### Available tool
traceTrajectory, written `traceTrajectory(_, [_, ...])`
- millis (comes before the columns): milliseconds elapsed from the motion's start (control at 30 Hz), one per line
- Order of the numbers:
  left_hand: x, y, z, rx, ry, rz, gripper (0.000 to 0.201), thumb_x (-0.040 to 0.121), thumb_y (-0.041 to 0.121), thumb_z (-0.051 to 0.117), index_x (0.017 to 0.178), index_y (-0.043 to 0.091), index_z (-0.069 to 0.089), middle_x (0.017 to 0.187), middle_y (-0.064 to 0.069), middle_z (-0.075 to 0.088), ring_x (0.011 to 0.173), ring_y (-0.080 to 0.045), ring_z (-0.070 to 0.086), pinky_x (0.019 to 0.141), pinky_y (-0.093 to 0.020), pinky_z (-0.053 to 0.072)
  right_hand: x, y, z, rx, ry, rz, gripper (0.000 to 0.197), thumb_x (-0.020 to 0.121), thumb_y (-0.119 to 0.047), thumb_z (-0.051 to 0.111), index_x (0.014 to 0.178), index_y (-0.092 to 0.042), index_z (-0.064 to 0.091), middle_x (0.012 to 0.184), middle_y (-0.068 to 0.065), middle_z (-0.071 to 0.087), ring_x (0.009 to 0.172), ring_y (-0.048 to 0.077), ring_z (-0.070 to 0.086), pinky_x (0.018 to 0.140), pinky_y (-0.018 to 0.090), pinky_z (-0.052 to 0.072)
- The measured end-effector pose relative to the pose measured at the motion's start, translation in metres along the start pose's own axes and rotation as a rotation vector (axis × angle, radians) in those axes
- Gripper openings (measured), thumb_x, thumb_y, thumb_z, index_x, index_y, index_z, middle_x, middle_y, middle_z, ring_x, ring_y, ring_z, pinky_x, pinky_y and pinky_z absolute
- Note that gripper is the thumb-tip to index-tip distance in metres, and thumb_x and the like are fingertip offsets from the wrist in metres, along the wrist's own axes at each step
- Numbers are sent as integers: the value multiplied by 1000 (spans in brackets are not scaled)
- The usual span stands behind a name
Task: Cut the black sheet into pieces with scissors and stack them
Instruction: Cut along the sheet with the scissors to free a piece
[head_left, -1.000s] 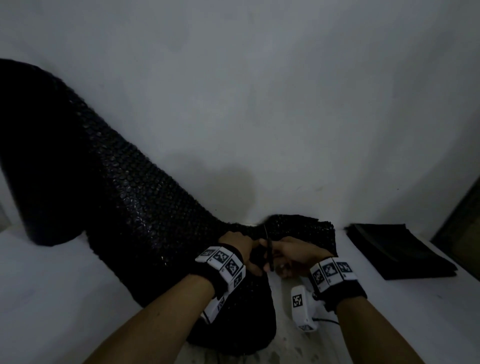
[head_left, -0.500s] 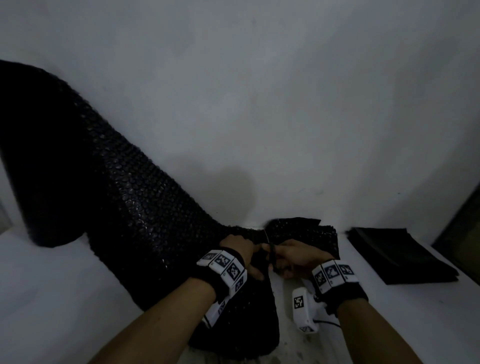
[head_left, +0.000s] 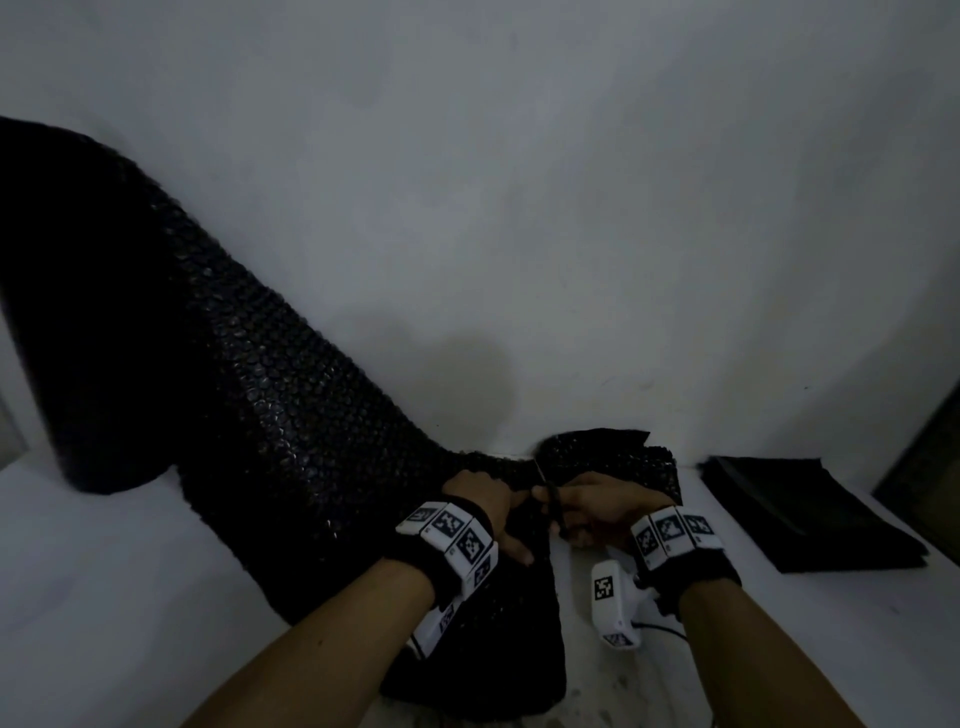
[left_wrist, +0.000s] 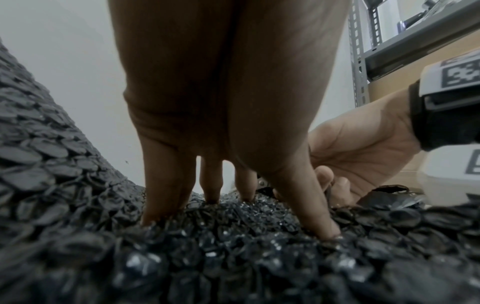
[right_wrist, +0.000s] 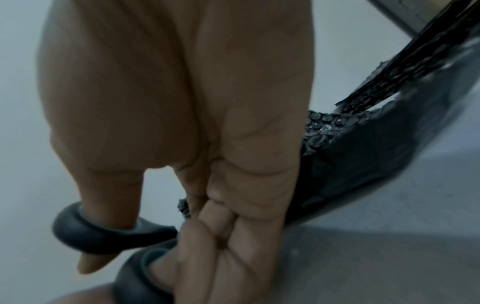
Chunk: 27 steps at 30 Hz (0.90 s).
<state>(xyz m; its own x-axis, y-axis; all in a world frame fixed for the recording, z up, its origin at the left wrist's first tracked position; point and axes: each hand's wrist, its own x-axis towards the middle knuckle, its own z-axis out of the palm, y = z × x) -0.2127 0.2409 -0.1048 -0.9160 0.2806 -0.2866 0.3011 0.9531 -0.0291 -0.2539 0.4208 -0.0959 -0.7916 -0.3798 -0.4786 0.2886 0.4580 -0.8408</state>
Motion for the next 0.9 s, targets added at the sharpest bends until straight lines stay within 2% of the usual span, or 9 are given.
traceTrajectory(200, [1, 0, 0, 6, 2, 10, 87, 79, 77, 59, 146, 24, 41, 127, -12, 58, 111, -31, 59, 86, -38, 51, 6, 6, -3, 22, -3, -3, 25, 97, -23, 64, 84, -3, 70, 64, 11, 60, 47, 15, 46, 53, 28, 38])
traceTrajectory(300, [1, 0, 1, 10, 7, 8, 90, 78, 77, 59, 148, 23, 39, 137, -15, 54, 115, -33, 57, 87, -37, 50, 2, 6, -2, 47, 10, -4, 25, 100, -21, 61, 84, -3, 69, 63, 10, 61, 46, 14, 51, 51, 27, 39])
traceTrajectory(400, [0, 0, 2, -5, 2, -7, 94, 77, 78, 60, 151, 24, 37, 147, -14, 48, 121, -34, 56, 96, -40, 51, -7, 7, 0, 111, -18, -4, 28, 92, -27, 68, 91, 0, 67, 65, 10, 63, 49, 15, 54, 50, 25, 41])
traceTrajectory(500, [-2, 1, 0, -27, 7, -5, 94, 77, 77, 61, 151, 23, 37, 146, -13, 49, 121, -32, 55, 98, -39, 50, -13, 13, 0, 260, -93, -36, 38, 80, -32, 74, 97, 1, 67, 72, 10, 62, 62, 16, 55, 61, 26, 40])
traceTrajectory(567, [-2, 1, 0, -42, 10, 2, 93, 77, 76, 62, 150, 24, 38, 144, -11, 52, 120, -31, 56, 96, -37, 50, -18, 17, 2, 322, -133, -64, 39, 80, -31, 73, 100, 2, 67, 73, 10, 61, 66, 16, 55, 64, 26, 39])
traceTrajectory(700, [-4, 1, -1, -75, 5, -9, 91, 77, 75, 63, 150, 25, 40, 142, -8, 54, 121, -30, 56, 98, -38, 50, -31, 25, 5, 385, -177, -118, 32, 84, -25, 71, 102, 2, 68, 82, 12, 63, 70, 16, 60, 66, 25, 45])
traceTrajectory(900, [-10, 3, -6, -119, -37, -30, 96, 81, 70, 63, 157, 23, 27, 154, -10, 40, 133, -31, 46, 107, -38, 43, -58, 26, 7, 380, -175, -192, 21, 82, -19, 73, 95, -4, 66, 85, 16, 65, 71, 19, 64, 65, 26, 53])
